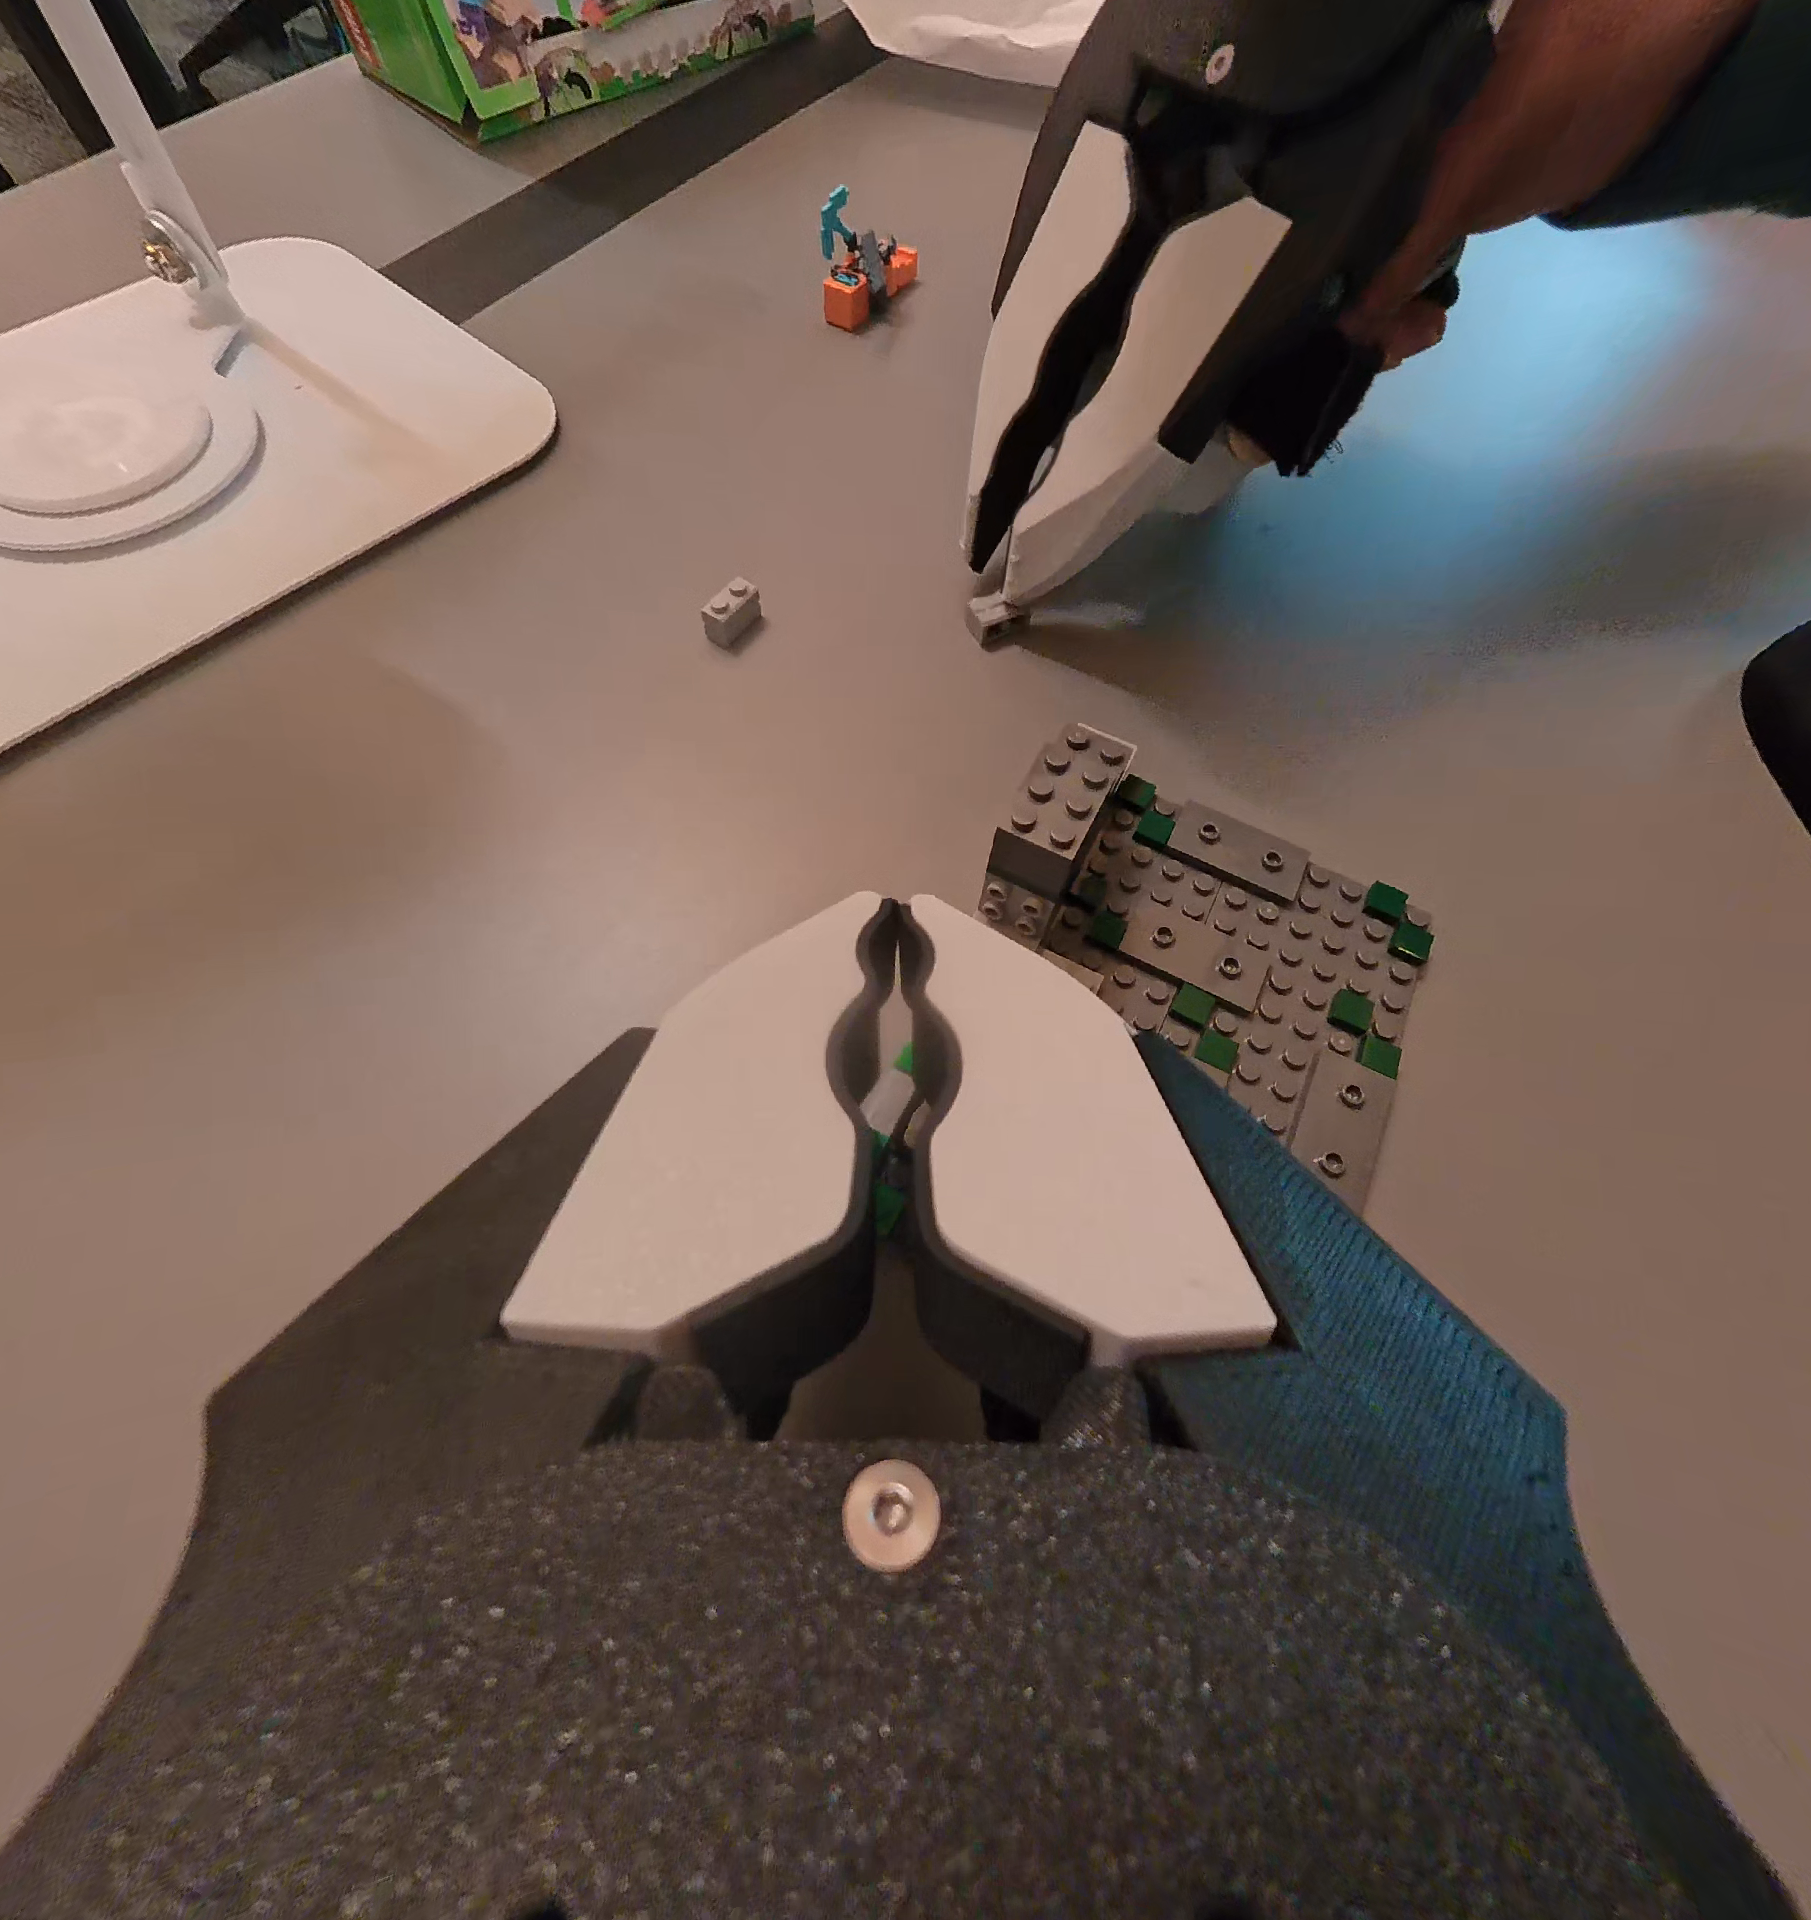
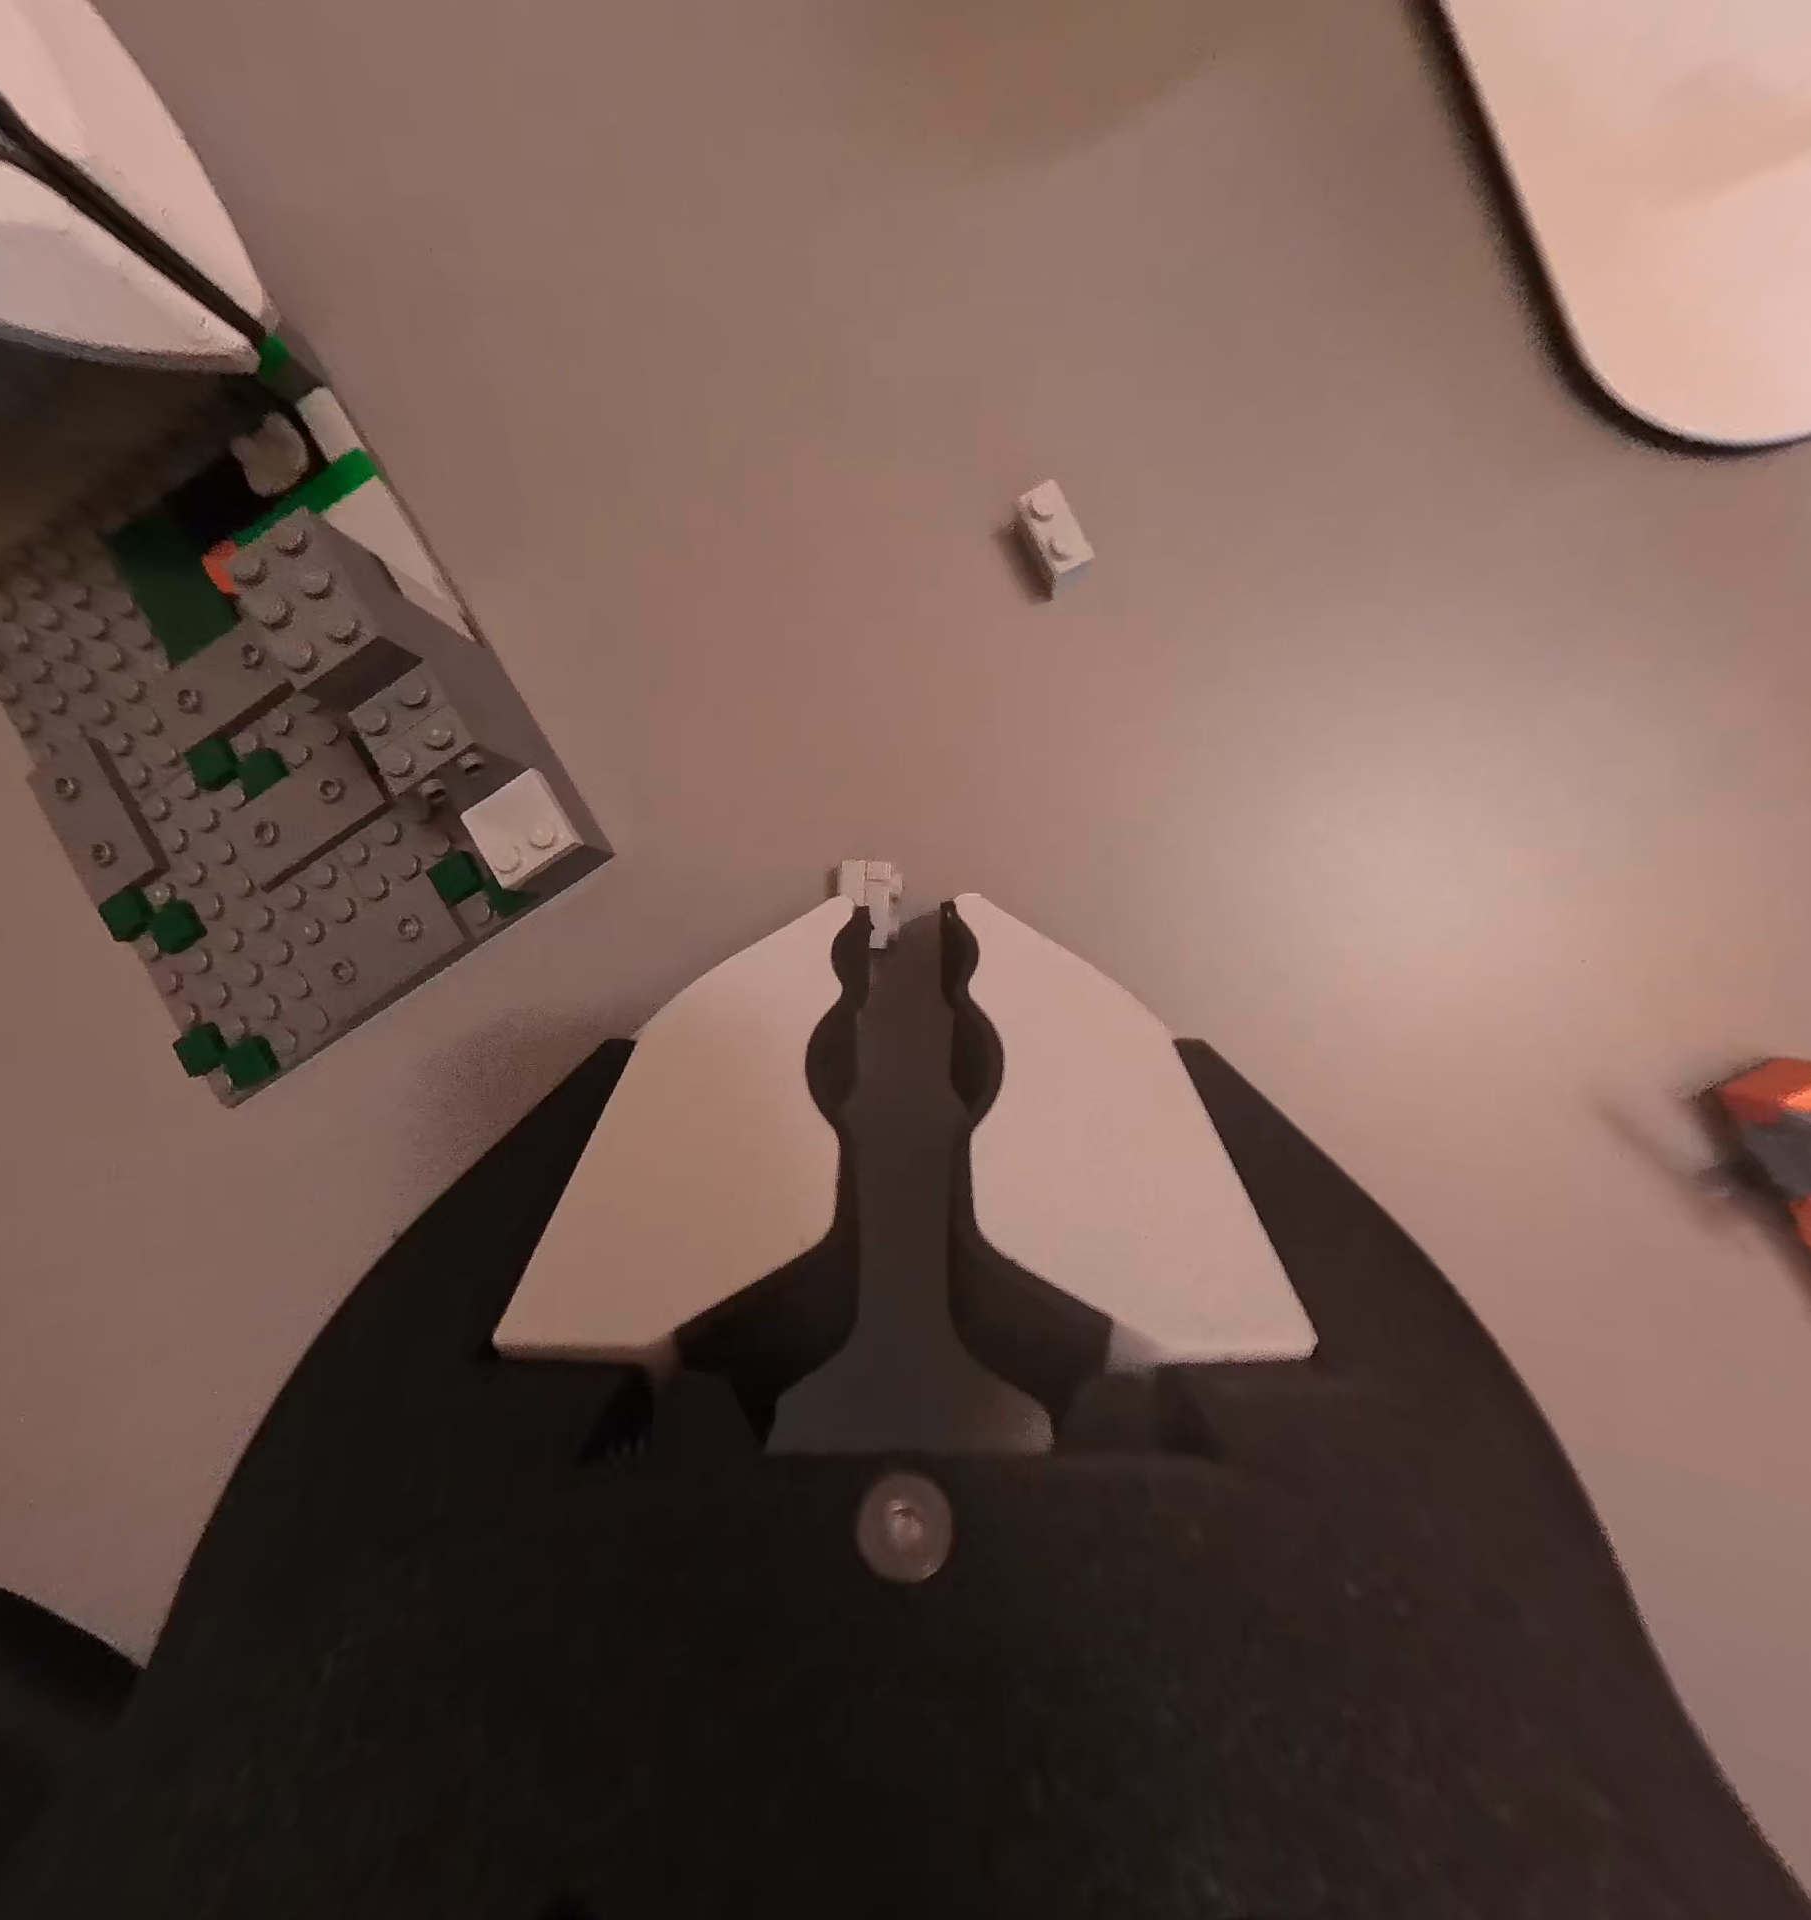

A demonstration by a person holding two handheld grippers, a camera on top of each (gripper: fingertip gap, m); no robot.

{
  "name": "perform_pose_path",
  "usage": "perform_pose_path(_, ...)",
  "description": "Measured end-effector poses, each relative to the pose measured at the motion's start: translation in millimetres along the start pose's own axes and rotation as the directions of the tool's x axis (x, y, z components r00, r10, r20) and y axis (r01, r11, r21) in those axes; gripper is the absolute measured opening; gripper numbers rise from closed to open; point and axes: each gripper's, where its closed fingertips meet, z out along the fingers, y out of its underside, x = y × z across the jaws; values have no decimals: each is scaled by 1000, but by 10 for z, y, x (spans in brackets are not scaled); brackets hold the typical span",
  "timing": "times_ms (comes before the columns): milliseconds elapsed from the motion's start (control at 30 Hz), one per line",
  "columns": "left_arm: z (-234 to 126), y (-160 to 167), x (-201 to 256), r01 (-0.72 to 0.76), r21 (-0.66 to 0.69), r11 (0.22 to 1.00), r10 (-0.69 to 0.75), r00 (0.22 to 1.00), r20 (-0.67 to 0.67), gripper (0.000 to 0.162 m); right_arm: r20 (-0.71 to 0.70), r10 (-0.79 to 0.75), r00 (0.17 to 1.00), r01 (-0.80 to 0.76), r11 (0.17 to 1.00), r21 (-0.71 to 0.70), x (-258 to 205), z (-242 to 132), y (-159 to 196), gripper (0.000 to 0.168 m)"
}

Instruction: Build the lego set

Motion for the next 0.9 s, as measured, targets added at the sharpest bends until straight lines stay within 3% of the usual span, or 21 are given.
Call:
perform_pose_path(33, 0, 0, 2, -1, 0, 1000, 1, 1000, 0, 0, -8, -22, 1000, 22, 1000, -12, -17, 4, -4, 13)
perform_pose_path(367, -13, -9, 3, -6, 3, 1000, 6, 1000, -1, 0, -32, -273, 961, 268, 956, -119, -243, 66, 25, 16)
perform_pose_path(767, -21, -19, 9, -13, 5, 1000, 13, 1000, -2, 0, 2, -254, 967, 253, 961, -110, -245, 63, 52, 8)
perform_pose_path(900, -22, -20, 2, -11, 6, 1000, 11, 1000, -2, 0, 34, -358, 933, 359, 932, -44, -430, -112, -116, 7)
